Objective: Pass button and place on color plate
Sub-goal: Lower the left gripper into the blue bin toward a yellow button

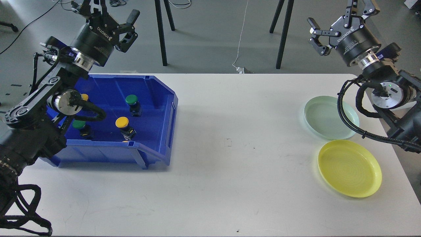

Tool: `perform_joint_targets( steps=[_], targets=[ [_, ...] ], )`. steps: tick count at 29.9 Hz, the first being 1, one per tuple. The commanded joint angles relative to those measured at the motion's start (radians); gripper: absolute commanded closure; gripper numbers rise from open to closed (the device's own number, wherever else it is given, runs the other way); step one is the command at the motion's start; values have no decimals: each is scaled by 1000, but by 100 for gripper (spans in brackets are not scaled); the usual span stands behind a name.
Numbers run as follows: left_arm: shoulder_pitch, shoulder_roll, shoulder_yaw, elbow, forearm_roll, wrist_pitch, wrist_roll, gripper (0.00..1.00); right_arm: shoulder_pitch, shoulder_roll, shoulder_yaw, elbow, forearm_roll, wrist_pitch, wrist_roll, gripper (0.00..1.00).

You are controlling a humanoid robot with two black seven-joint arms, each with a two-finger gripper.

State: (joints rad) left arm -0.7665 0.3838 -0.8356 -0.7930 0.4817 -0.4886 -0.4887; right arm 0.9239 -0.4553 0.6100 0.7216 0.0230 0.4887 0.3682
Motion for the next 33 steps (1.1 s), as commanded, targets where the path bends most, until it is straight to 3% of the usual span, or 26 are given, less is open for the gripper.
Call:
perform_joint_targets(
  steps=[1, 8, 13, 16, 19, 25, 30, 33],
  targets=[
    [29, -9, 10, -2, 2, 0, 0, 0, -4, 0, 16, -1, 0, 0, 0, 1],
    [19, -31, -25, 45, -127, 0, 0, 0, -28, -22, 20, 4, 0, 0, 3, 1],
    [84, -85, -100, -193, -175, 0, 0, 0, -39, -34, 46, 4, 0, 0, 3, 1],
    [55, -39, -85, -265, -42, 0, 0, 0, -46, -34, 62, 7, 0, 0, 5, 1],
    [-5, 102, 117, -307, 119, 0, 0, 0, -60, -31, 79, 16, 0, 0, 5, 1],
    [-366, 392, 718, -340, 179, 0, 0, 0, -94, -31, 79, 22, -2, 0, 5, 1],
    [-618, 507, 1024, -425, 391, 0, 0, 0, -128, -32, 82, 16, -2, 0, 6, 1],
    [-709, 520, 1174, -425, 530, 0, 0, 0, -154, -32, 82, 18, 0, 0, 6, 1]
  ],
)
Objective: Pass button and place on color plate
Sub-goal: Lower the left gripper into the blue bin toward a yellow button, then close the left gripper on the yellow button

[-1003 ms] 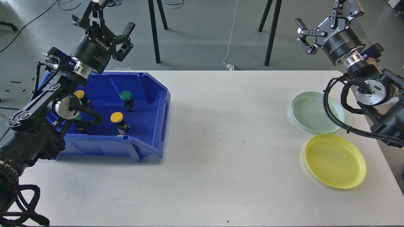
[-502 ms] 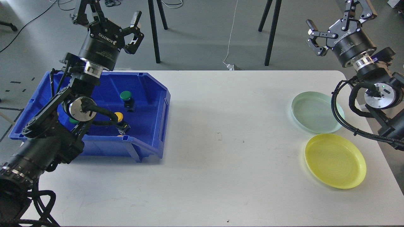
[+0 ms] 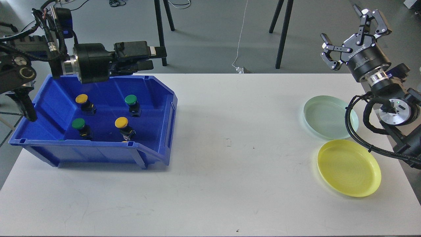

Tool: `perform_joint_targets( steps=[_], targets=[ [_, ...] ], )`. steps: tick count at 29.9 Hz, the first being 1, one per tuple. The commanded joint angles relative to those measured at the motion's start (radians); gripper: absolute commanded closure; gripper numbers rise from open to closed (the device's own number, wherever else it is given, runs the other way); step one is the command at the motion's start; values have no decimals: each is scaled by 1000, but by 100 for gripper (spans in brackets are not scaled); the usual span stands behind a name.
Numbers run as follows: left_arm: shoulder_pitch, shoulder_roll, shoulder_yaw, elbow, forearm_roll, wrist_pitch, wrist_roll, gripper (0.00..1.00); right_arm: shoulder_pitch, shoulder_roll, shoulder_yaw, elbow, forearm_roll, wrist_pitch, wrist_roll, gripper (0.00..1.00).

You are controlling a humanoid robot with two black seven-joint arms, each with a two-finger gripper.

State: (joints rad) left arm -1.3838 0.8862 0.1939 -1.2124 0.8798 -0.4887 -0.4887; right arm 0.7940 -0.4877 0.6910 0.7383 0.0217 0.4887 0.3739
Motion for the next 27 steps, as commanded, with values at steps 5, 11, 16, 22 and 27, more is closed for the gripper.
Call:
perform_joint_targets(
  steps=[5, 11, 16, 22, 27],
  targets=[
    [-138, 1, 343, 19, 290, 0, 0, 2, -48, -2, 4, 0, 0, 0, 2, 1],
    [-126, -91, 462, 155, 323, 0, 0, 3, -56, 0, 8, 0, 0, 0, 2, 1],
    [-113, -138, 492, 204, 321, 0, 0, 3, -58, 0, 8, -2, 0, 0, 2, 1],
    [-20, -194, 484, 301, 321, 0, 0, 3, -71, -2, 13, -5, 0, 0, 2, 1],
    [20, -214, 478, 349, 320, 0, 0, 3, -79, -2, 15, -19, 0, 0, 2, 1]
  ],
)
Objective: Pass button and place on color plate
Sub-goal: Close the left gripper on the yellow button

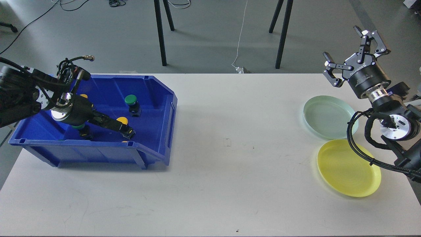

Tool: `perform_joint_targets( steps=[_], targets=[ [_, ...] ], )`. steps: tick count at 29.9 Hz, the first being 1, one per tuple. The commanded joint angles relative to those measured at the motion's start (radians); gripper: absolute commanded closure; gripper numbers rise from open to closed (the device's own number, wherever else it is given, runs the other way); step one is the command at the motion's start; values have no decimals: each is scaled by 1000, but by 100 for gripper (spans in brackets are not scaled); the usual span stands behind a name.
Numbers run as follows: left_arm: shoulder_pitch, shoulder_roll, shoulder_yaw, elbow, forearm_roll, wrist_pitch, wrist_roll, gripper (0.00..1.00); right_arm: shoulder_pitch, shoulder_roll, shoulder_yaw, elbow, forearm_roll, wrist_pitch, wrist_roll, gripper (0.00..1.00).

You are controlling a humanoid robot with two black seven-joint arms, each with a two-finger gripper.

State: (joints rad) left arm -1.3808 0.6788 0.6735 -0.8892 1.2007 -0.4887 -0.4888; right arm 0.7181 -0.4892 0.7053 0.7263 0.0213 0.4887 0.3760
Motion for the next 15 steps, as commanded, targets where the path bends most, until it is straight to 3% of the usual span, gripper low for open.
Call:
perform_joint_targets(
  steps=[1, 15],
  targets=[
    [19, -7, -2, 32, -1, 0, 0, 3, -3, 0, 0, -7, 0, 0, 0, 1],
    [14, -45, -12, 56, -20, 0, 0, 5, -19, -17, 2, -7, 2, 0, 0, 1]
  ],
)
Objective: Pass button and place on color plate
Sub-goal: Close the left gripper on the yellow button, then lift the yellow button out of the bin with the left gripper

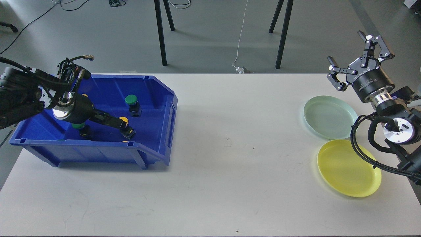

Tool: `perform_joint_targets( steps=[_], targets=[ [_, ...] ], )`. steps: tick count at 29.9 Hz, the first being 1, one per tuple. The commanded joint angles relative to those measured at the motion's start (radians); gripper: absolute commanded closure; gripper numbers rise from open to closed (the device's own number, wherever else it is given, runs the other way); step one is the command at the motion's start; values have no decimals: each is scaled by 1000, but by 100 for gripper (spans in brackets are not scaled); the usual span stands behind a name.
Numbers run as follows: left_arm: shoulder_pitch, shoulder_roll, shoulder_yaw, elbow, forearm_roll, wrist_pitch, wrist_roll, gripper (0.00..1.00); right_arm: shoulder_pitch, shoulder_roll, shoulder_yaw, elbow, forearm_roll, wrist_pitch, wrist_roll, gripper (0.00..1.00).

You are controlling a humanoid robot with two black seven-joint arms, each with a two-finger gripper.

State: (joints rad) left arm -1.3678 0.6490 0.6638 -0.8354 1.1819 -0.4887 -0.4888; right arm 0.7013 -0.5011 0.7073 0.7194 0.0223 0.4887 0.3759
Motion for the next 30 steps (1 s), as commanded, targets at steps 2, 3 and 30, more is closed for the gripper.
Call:
perform_joint_targets(
  steps=[2, 3, 30],
  targets=[
    [1, -17, -3, 2, -1, 0, 0, 5, -3, -14, 0, 2, 1, 0, 0, 1],
    [1, -17, -3, 4, -1, 0, 0, 5, -3, -17, 0, 2, 1, 0, 0, 1],
    [22, -45, -18, 19, -27, 0, 0, 70, -34, -13, 4, -1, -1, 0, 0, 1]
  ],
)
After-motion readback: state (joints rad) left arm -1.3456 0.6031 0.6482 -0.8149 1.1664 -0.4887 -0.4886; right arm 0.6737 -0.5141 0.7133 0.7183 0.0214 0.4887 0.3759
